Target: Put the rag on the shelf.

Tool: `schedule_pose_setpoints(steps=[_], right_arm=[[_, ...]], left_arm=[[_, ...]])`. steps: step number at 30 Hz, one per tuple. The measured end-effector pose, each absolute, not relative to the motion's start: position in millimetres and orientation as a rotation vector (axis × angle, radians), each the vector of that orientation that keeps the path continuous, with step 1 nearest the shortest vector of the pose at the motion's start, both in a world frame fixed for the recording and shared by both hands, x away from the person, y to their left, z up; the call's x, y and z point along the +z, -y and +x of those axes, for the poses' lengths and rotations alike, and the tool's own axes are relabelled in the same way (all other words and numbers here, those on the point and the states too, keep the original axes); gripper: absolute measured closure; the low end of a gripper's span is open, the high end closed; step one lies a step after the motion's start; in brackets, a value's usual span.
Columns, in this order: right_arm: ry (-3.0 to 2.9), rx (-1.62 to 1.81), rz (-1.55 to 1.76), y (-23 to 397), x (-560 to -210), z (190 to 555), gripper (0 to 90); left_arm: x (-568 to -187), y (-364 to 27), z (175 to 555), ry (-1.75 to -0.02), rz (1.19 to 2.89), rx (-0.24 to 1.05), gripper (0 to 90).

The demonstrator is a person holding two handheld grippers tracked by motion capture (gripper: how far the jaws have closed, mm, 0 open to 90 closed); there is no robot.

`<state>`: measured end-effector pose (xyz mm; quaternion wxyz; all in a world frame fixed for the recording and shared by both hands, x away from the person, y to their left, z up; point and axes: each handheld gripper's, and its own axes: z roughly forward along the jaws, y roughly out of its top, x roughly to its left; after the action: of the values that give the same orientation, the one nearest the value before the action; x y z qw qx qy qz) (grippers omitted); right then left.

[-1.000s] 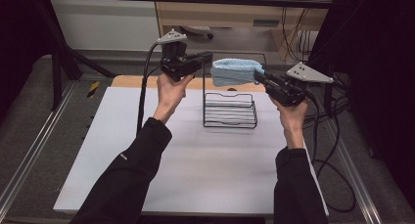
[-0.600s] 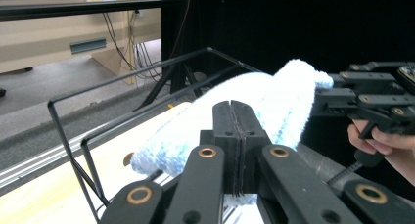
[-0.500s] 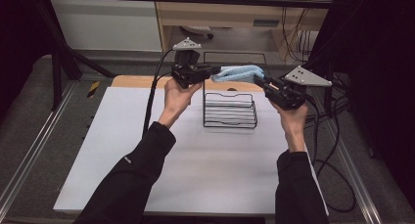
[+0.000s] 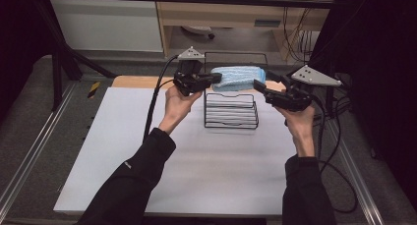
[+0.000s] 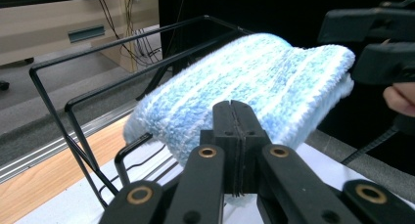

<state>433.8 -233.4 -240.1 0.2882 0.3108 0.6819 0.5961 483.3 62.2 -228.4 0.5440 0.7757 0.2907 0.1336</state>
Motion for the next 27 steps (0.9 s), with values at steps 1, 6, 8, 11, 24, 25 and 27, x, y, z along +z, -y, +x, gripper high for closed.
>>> schedule_pose_setpoints(steps=[1,6,8,11,24,25,27], right_arm=[[-1.822,1.593,0.831,233.3,-238.8,432.6,41.0],[-1.858,1.591,0.807,229.5,-236.4,429.5,66.2],[-1.893,1.592,0.815,228.4,-237.3,430.7,75.4],[-1.958,1.573,0.851,226.9,-241.0,434.0,84.3],[-1.986,1.516,0.960,228.6,-270.8,451.0,90.0],[-1.978,1.514,0.962,228.4,-272.3,451.9,90.0],[-1.965,1.512,0.962,228.4,-275.0,453.5,90.0]], left_arm=[[-229.2,-61.8,483.0,-0.687,1.842,0.321,89.6],[-232.9,-61.4,480.2,-0.676,1.853,0.339,89.5],[-234.1,-62.7,478.0,-0.674,1.856,0.336,89.5],[-236.8,-64.7,473.7,-0.662,1.863,0.330,89.5],[-261.3,-58.2,474.4,-0.682,1.899,0.372,89.5],[-262.9,-57.7,475.9,-0.689,1.897,0.369,89.5],[-265.7,-57.0,478.9,-0.702,1.891,0.373,89.5]])
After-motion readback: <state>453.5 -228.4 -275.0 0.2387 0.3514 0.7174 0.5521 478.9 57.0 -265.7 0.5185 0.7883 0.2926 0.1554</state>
